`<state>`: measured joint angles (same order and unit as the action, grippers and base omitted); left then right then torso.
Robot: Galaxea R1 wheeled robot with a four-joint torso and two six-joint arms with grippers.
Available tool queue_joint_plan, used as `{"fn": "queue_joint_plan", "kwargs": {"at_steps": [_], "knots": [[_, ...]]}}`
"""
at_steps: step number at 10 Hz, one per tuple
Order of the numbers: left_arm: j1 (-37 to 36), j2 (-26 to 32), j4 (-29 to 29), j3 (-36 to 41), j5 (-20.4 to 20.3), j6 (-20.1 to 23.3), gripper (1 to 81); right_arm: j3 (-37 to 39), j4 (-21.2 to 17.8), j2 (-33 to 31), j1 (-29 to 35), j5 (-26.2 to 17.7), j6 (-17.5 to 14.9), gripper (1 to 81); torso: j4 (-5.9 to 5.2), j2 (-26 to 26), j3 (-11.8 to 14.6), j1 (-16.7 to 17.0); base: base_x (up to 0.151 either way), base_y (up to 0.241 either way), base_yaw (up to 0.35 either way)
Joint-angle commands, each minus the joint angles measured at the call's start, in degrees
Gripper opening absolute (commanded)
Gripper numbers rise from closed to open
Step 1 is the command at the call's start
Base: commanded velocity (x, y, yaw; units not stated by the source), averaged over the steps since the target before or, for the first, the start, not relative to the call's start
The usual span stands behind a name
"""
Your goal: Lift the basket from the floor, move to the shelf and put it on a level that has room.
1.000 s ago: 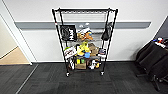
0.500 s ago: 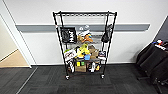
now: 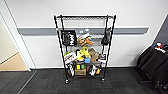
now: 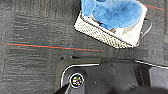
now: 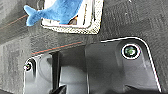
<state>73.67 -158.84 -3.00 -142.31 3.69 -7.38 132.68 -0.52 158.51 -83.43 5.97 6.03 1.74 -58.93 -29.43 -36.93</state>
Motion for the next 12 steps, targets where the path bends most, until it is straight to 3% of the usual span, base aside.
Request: {"fn": "queue_joint_plan", "kwargs": {"at_steps": [1, 4, 5, 6, 7, 8, 9, 11, 12], "knots": [[-5.9, 1.8, 1.0, 0.1, 6.4, 0.6, 81.1, -0.5, -0.7, -1.2, 3.2, -3.3, 0.1, 81.1, 0.00, -5.6, 0.0, -3.6, 0.000, 0.000, 0.000], [-8.1, 2.5, 4.5, 0.3, 8.9, 1.0, 81.1, -0.5, -1.6, -1.2, 3.3, -3.3, 0.1, 81.1, 0.00, -11.2, 0.0, -7.1, 0.000, 0.000, 0.000], [-8.8, 2.5, 4.2, 0.3, 9.7, 1.0, 81.1, -0.5, -2.0, -1.2, 3.6, -3.3, 0.1, 81.1, 1.50, -13.3, 0.0, -8.5, 0.000, 0.000, 0.000], [-9.4, 2.4, 4.0, 0.3, 9.9, 1.0, 81.1, -0.9, -1.9, -1.2, 3.9, -3.3, 0.1, 81.1, 5.51, -15.1, 0.0, -9.6, 0.000, 0.000, 0.000], [-9.8, 2.4, 3.8, 0.3, 9.9, 0.9, 81.1, -1.1, -1.9, -1.2, 4.3, -3.5, 0.1, 81.1, 6.02, -16.8, 0.0, -10.7, 0.000, 0.000, 0.000], [-10.1, 2.5, 3.6, 0.3, 9.9, 0.9, 81.1, -1.5, -1.9, -1.2, 4.6, -3.7, 0.0, 81.1, 7.20, -18.2, 0.0, -11.6, 0.000, 0.000, 0.000], [-10.4, 2.5, 3.3, 0.2, 9.9, 0.8, 81.1, -1.9, -1.9, -1.2, 5.2, -3.7, 0.0, 81.1, 3.39, -19.9, 0.0, -12.7, 0.000, 0.000, 0.000], [-11.7, 2.6, 2.1, 0.0, 10.0, 0.7, 81.1, -3.0, -2.0, -1.2, 8.0, -6.3, 0.0, 81.1, 6.40, -23.1, 0.0, -14.7, 0.000, 0.000, 0.000], [-12.5, 2.6, 1.4, 0.1, 10.6, 0.7, 81.1, -3.2, -2.0, -1.2, 9.5, -7.5, 0.1, 81.1, 6.93, -24.5, -5.3, -15.6, 0.000, 0.000, 0.000]]}}
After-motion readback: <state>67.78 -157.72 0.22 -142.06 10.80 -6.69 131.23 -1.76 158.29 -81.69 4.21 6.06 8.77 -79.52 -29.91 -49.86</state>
